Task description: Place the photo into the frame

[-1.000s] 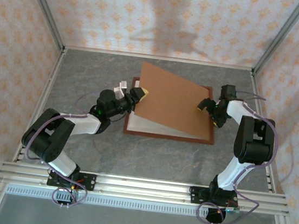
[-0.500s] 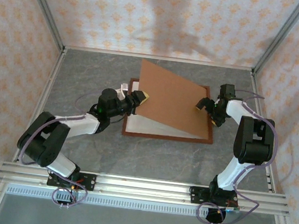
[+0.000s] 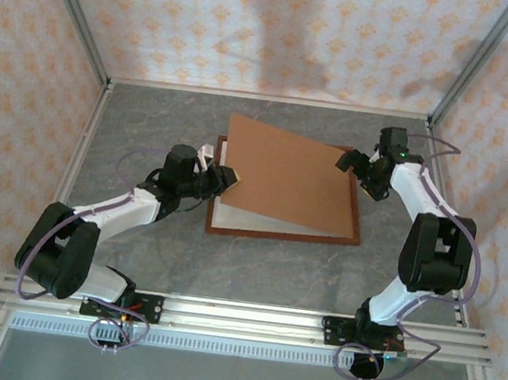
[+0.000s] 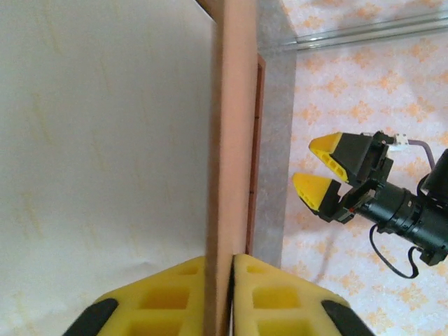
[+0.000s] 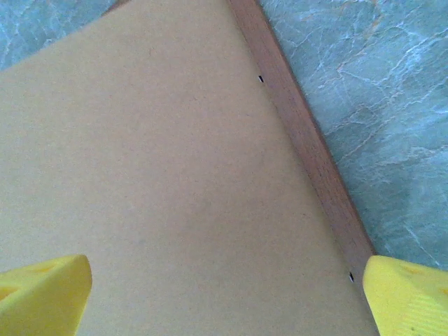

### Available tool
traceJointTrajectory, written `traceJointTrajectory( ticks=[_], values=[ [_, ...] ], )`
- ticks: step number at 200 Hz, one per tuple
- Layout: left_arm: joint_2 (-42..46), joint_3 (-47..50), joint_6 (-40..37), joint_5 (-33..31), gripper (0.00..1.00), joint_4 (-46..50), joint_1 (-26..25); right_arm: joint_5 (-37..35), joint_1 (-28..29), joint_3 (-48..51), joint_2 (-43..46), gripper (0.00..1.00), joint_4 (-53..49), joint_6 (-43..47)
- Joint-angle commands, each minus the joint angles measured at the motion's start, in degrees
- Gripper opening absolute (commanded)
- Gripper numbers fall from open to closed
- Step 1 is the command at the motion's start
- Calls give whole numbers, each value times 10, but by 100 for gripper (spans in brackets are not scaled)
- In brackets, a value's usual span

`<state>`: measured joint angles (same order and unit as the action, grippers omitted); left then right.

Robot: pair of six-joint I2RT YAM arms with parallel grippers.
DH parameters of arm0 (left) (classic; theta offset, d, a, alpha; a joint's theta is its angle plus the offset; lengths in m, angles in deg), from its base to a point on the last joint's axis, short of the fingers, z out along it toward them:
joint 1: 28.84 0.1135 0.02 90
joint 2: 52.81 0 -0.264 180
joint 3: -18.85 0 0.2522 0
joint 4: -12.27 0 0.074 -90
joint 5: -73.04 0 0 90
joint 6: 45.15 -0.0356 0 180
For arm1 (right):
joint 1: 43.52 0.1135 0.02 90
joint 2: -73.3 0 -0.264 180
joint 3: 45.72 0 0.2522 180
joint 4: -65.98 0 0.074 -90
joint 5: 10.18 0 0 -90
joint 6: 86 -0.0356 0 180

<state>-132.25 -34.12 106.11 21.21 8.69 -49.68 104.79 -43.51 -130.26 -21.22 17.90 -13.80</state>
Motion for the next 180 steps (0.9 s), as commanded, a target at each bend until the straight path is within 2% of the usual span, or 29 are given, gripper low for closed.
traceJointTrajectory(
  ticks=[1, 9, 57, 86, 105, 121, 143, 164, 180],
  values=[
    [34, -14, -24, 30, 5, -14, 15, -46, 2, -11, 47, 99, -34, 8],
    [43, -16, -24, 43, 0, -21, 23, -55, 2, -9, 65, 99, -34, 7],
    [101, -70, -30, 131, 0, 9, 100, -99, 6, -6, 160, 99, -40, 1],
    [109, -81, 52, 205, 0, -61, 178, -111, 18, -6, 199, 96, -41, 2],
    [120, -90, 96, 229, 0, -105, 231, -109, 38, 6, 219, 94, -34, -5],
    [129, -108, 85, 223, 0, -72, 275, -113, 85, 23, 230, 92, -18, -13],
    [146, -124, 34, 148, 0, 13, 324, -136, 183, 49, 228, 89, 31, -43],
    [148, -146, -8, 73, 0, 50, 337, -154, 297, 70, 180, 84, 101, -95],
    [128, -161, -3, 45, 0, 29, 339, -184, 382, 45, 118, 82, 123, -116]
  ],
)
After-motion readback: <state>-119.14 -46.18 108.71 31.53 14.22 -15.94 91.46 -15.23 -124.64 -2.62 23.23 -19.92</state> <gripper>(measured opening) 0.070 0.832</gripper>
